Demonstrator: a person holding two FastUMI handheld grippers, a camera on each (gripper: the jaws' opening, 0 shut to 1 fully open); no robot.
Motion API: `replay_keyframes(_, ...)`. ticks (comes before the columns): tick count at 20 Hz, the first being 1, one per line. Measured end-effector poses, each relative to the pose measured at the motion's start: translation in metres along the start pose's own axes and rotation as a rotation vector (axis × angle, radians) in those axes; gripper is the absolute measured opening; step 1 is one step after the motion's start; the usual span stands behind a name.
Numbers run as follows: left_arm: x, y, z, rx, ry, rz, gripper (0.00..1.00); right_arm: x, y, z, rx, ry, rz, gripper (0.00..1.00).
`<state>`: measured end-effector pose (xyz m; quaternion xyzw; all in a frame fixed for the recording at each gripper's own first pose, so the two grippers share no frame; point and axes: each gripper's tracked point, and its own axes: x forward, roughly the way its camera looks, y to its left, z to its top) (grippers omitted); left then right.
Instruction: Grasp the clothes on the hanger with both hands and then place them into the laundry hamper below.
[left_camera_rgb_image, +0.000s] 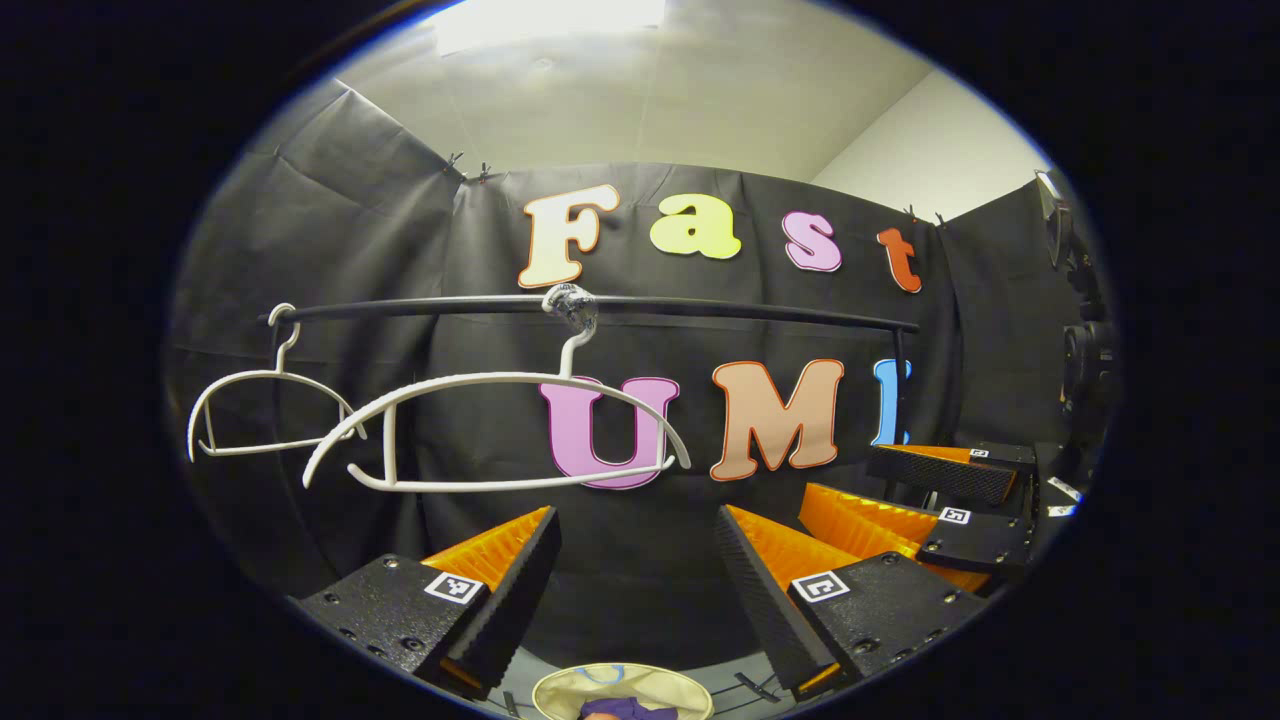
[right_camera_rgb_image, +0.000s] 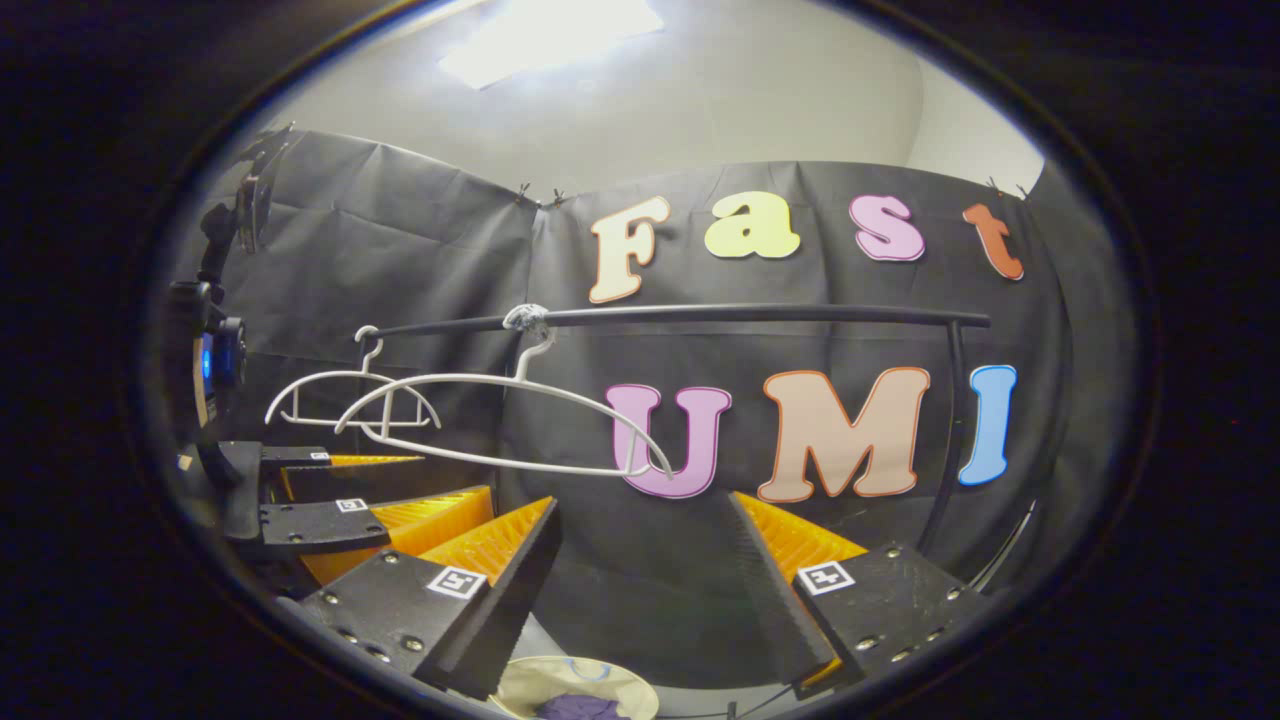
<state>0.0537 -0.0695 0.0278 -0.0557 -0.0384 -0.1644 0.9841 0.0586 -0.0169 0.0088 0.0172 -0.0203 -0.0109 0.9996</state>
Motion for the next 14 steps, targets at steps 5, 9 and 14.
replay_keyframes(5, 0.0011, 0.0001, 0.0034, 0.014, -0.007, -0.002, 0.94, -0.0001, -0.0023, 0.0026, 0.002, -0.007, -0.016, 0.98)
replay_keyframes(9, 0.0005, -0.0007, 0.0064, 0.014, -0.012, -0.006, 0.94, -0.0006, -0.0032, 0.0011, 0.004, -0.003, -0.026, 0.98)
replay_keyframes(14, -0.0006, -0.0014, 0.0056, 0.011, -0.008, -0.010, 0.94, -0.0038, -0.0073, 0.0013, 0.003, 0.001, -0.041, 0.98)
